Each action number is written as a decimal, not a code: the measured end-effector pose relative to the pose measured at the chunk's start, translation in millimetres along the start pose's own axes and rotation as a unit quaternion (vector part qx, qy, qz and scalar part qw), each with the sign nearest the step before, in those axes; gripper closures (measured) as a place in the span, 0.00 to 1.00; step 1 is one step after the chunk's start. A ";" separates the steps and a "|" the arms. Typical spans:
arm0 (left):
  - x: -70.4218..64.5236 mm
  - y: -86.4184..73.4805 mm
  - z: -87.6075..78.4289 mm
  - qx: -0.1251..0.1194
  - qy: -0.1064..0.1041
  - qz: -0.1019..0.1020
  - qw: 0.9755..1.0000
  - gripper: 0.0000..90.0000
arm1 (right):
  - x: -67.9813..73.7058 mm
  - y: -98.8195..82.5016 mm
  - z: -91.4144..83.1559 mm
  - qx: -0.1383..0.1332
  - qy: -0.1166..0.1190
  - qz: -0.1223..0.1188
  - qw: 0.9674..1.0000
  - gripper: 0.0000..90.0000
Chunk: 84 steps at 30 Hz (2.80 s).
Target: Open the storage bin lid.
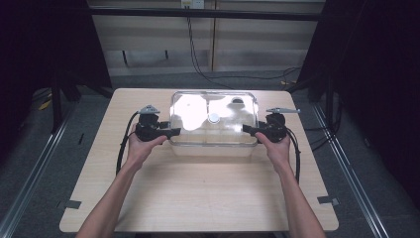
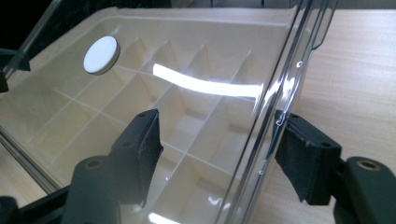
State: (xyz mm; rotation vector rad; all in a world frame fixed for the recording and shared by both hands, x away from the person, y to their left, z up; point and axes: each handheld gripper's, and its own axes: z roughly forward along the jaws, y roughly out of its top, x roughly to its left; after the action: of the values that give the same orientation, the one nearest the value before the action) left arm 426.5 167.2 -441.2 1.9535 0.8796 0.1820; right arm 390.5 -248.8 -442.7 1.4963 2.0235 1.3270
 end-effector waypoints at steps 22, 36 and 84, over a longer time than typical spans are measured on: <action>-4.9 -0.4 -11.6 -0.025 0.017 0.007 1.000 0.58 | 0.8 -1.9 -16.9 -0.037 0.016 0.001 0.999 0.55; -12.3 1.1 -18.4 -0.037 0.020 0.023 0.999 0.65 | -1.7 -2.4 -27.9 -0.065 0.024 0.013 0.997 0.64; -13.7 -1.2 -37.7 -0.045 0.003 0.024 0.999 0.78 | 9.4 1.7 -45.4 -0.082 0.038 0.011 0.996 0.75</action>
State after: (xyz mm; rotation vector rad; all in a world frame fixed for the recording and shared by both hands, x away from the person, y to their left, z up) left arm 398.4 185.4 -418.8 1.8909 0.8161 0.2518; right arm 356.4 -263.1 -414.7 1.4180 1.8944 1.5406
